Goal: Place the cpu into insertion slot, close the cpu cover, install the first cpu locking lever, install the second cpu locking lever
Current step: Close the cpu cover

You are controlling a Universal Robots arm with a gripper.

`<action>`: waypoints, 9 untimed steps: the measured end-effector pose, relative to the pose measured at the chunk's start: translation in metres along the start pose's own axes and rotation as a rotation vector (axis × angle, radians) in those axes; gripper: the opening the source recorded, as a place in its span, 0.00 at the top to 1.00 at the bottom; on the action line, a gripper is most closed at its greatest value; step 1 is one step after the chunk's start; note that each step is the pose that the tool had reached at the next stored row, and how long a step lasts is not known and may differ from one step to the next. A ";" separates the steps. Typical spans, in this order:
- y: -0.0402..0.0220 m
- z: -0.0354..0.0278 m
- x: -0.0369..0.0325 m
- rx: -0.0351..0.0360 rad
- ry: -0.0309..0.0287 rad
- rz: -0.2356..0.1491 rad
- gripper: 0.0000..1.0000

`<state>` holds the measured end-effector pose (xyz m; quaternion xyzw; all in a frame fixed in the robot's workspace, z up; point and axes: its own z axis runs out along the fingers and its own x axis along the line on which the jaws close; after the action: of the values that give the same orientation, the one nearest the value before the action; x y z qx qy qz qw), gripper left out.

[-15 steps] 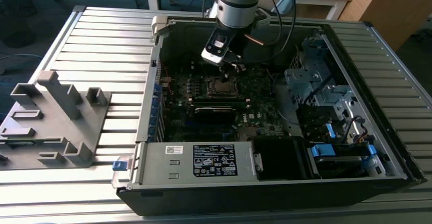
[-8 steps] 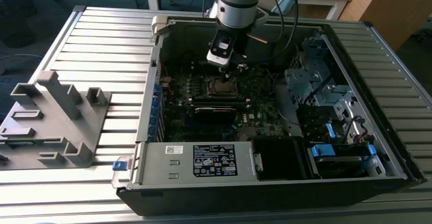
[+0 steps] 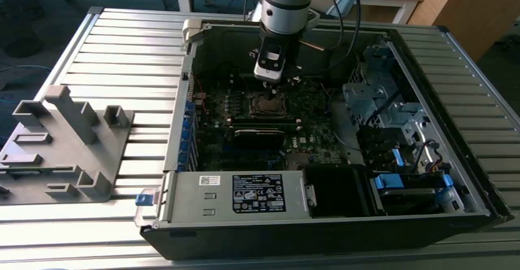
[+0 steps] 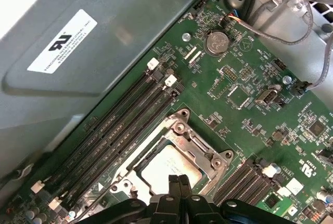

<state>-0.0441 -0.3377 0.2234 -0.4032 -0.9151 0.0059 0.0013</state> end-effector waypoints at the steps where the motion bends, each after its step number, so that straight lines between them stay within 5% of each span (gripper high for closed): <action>1: 0.0000 0.0000 0.0000 0.0000 0.0000 -0.002 0.89; 9: 0.0000 0.0001 0.0000 -0.0003 -0.0012 -0.104 0.89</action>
<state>-0.0441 -0.3377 0.2233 -0.3550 -0.9349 0.0060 0.0009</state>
